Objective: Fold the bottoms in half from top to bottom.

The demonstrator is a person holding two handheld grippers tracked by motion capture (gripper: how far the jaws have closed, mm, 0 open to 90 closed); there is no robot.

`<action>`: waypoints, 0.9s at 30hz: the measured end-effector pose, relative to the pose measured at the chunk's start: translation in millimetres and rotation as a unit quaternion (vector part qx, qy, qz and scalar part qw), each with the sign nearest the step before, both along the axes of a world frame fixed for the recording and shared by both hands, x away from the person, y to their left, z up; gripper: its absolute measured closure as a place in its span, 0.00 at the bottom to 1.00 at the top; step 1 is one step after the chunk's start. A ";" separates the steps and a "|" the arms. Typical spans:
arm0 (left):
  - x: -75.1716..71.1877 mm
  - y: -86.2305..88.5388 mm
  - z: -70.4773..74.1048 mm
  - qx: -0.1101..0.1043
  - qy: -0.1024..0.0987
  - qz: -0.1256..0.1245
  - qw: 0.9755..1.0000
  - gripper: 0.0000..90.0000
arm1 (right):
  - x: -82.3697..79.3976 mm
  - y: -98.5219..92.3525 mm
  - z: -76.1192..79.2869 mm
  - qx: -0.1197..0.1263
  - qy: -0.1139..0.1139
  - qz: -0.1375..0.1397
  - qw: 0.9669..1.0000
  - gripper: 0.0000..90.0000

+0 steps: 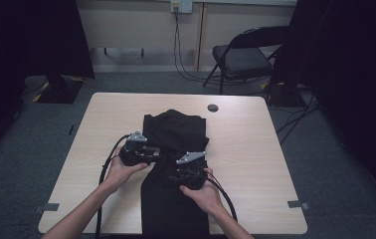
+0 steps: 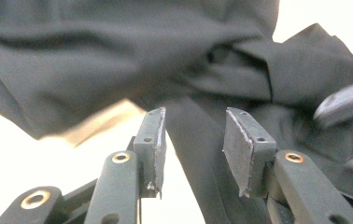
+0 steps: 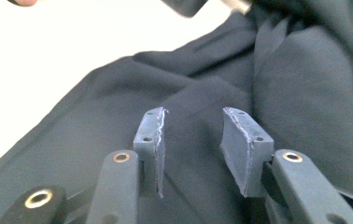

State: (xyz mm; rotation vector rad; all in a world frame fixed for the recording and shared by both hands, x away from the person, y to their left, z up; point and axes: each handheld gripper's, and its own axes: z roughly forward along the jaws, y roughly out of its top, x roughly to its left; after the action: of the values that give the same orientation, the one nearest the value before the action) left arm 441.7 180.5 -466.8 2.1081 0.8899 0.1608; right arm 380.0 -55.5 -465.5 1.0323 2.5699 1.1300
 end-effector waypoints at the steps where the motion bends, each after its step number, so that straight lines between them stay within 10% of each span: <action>1: -0.6 -1.0 -2.7 0.002 0.006 -0.003 1.000 0.66 | -1.8 -2.1 2.7 0.010 -0.003 0.005 1.000 0.65; 7: 2.3 -10.2 -14.6 0.046 0.020 -0.007 0.999 0.65 | -2.0 18.3 -15.2 -0.018 -0.003 0.029 0.999 0.48; 10: 3.3 -9.5 -18.8 0.049 0.020 0.002 0.999 0.64 | -4.2 24.3 -22.8 -0.054 -0.045 0.020 0.997 0.74; 12: 4.0 -8.4 -18.9 0.050 0.018 0.009 0.999 0.64 | -6.1 20.6 -19.2 -0.043 -0.043 0.010 0.998 0.97; 18: 3.7 -5.2 -18.5 0.061 0.013 0.018 0.998 0.64 | -42.4 4.3 21.8 0.035 -0.028 0.066 0.997 0.97; 27: 3.2 -6.5 -18.3 0.067 0.010 0.027 0.997 0.64 | -107.6 -11.9 37.9 0.099 0.049 0.179 0.978 0.98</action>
State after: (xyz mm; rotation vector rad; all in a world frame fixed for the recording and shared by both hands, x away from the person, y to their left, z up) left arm 444.9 174.0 -485.0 2.2135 0.9711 0.2329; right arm 272.4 -67.3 -427.5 0.6856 2.8476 1.4801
